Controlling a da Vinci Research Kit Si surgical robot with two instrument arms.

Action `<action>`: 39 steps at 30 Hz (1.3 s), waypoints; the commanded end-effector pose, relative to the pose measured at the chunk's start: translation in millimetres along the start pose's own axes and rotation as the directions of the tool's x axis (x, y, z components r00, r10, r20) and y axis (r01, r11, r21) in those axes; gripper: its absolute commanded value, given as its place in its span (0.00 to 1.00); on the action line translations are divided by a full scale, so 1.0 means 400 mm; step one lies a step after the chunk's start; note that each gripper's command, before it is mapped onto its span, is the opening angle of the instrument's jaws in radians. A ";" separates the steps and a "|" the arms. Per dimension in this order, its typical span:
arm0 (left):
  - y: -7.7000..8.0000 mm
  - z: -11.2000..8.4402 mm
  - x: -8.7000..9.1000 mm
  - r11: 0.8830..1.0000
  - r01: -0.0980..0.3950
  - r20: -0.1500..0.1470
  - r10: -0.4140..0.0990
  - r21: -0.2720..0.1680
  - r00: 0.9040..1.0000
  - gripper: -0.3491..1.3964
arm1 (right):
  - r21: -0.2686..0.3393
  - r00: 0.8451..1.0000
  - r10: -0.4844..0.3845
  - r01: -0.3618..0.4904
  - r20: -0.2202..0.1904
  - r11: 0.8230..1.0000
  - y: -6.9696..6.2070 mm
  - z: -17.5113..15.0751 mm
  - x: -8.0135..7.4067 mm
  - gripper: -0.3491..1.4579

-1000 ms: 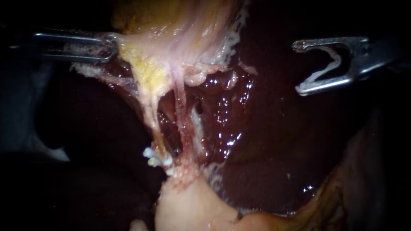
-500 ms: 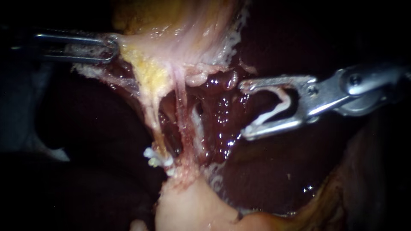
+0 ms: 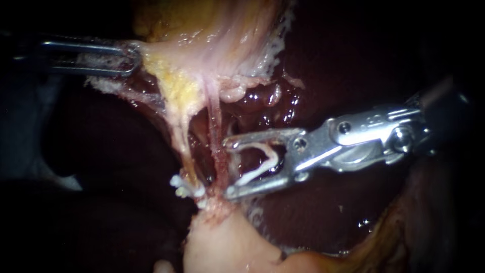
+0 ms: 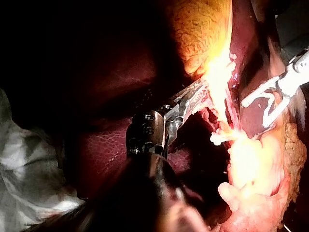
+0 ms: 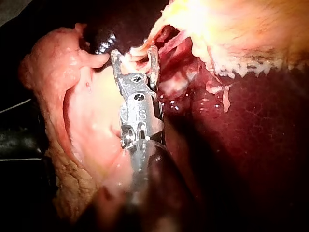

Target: Clipping third clip left tube

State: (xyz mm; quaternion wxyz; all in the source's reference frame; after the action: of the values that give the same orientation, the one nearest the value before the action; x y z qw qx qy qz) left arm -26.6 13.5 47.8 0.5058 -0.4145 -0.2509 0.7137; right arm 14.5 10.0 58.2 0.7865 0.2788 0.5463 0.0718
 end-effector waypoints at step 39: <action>0.0011 0.0020 -0.0004 1.000 0.002 -0.003 -0.002 0.005 1.000 0.00 | 0.093 0.985 0.047 -0.032 -0.166 0.995 0.0113 0.0223 0.0020 0.44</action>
State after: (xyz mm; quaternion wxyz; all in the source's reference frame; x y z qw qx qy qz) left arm -27.5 13.3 48.0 0.5076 -0.4145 -0.2491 0.7131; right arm 23.9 10.9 62.1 0.7219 0.3178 0.6084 0.0878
